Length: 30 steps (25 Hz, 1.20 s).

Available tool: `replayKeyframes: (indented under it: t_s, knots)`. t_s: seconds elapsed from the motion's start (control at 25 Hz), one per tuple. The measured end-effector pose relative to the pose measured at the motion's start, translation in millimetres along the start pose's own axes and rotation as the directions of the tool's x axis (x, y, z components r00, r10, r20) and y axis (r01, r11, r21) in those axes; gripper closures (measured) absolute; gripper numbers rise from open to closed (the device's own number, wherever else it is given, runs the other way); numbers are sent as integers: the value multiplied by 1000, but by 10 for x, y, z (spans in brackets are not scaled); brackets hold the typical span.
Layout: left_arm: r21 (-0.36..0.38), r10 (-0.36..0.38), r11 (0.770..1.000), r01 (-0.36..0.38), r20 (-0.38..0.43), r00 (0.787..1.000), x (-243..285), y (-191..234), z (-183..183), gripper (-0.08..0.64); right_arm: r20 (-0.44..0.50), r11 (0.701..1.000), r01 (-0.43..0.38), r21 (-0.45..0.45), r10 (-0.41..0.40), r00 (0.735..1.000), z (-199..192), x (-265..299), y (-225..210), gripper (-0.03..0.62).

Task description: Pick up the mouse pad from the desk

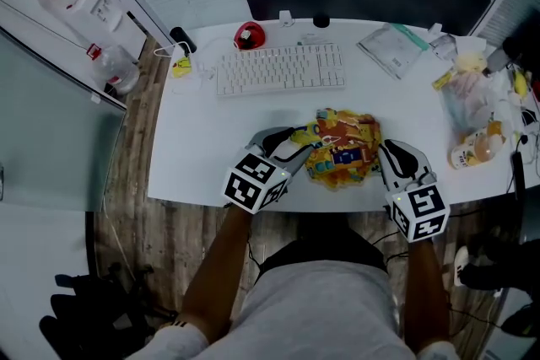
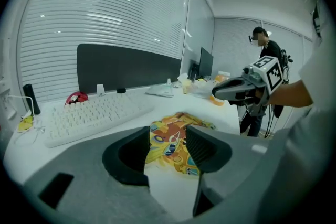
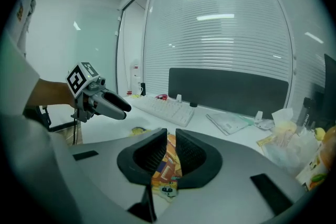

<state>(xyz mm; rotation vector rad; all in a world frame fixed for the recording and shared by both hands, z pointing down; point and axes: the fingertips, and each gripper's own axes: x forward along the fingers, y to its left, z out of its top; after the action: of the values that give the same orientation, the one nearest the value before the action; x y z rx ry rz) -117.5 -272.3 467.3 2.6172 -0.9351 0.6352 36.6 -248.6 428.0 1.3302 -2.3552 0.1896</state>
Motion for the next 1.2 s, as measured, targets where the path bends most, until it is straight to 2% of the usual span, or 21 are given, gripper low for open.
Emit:
replayKeyframes:
  t_s: [0.12, 0.16, 0.24, 0.52, 0.8, 1.0, 1.2]
  knots:
    - [-6, -12, 1000, 12, -55, 998, 103, 29, -99, 307, -37, 1000, -12, 12, 13, 999, -116, 43, -16, 575]
    - [-11, -13, 1000, 12, -70, 997, 135, 42, -128, 298, -52, 1000, -20, 15, 20, 998, -159, 60, -20, 558]
    - [-26, -9, 1000, 7, -94, 995, 197, 76, -178, 281, -84, 1000, -29, 12, 30, 996, -244, 94, -37, 468]
    - [-90, 12, 996, -28, -176, 984, 392, 174, -330, 234, -189, 999, -28, 25, 33, 981, -513, 185, -168, 376]
    - [-119, 27, 991, -58, -244, 969, 537, 208, -440, 212, -344, 997, -42, 60, 60, 937, -937, 331, -170, 337]
    - [-126, 36, 989, -76, -291, 956, 598, 241, -520, 202, -393, 995, -20, 102, 59, 918, -1096, 397, -188, 327]
    - [-121, 76, 985, -121, -324, 943, 625, 301, -585, 186, -411, 993, -2, 119, 52, 910, -1136, 440, -197, 321]
